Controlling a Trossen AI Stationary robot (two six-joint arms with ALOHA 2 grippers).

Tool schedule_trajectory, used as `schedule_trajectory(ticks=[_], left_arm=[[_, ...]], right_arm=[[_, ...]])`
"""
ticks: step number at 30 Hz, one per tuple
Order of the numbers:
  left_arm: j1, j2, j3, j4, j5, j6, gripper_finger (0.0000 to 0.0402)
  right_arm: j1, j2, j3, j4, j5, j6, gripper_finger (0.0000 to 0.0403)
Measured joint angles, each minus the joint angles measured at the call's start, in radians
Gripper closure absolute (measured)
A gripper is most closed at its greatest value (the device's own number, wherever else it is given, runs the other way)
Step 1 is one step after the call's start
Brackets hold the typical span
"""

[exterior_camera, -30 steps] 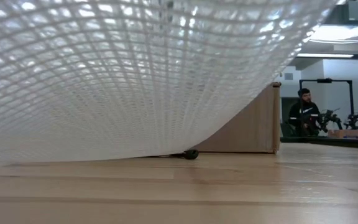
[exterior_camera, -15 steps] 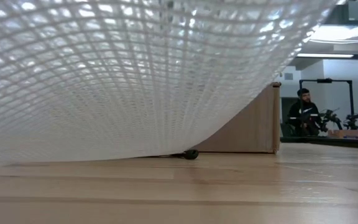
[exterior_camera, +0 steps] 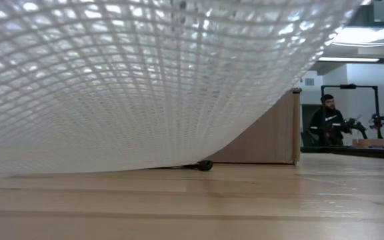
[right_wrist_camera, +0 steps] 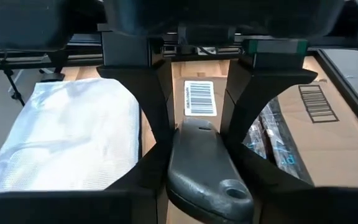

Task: Unpack boxes
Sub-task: Open the box using the cutter

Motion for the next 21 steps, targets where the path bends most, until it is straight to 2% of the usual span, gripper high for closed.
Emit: schedule_trajectory(ticks=[5,7,10,13,17,21], left_arm=[[0.0,0.0,0.0,0.003,-0.015,0.0,0.028],[0.0,-0.002,0.0,-0.006,-0.048,0.0,0.0247],[-0.002,-0.017,0.0,-0.062,-0.146,-0.024,0.0184],[-0.017,-0.031,0.0,-0.094,-0.274,-0.06,0.0152],[-0.056,-0.037,0.0,-0.083,-0.481,-0.09,0.0149],[-0.098,-0.025,-0.007,-0.023,-0.664,-0.098,0.0158]], right_arm=[[-0.028,-0.007,0.0,-0.021,-0.012,0.005,0.0304],[-0.045,-0.022,0.0,-0.045,-0.018,0.015,0.0304],[-0.086,-0.059,-0.001,-0.114,-0.017,0.044,0.0304],[-0.132,-0.093,-0.001,-0.179,-0.011,0.111,0.0304],[-0.179,-0.119,-0.034,-0.15,-0.007,0.244,0.0304],[-0.208,-0.12,-0.085,-0.044,-0.061,0.356,0.0304]])
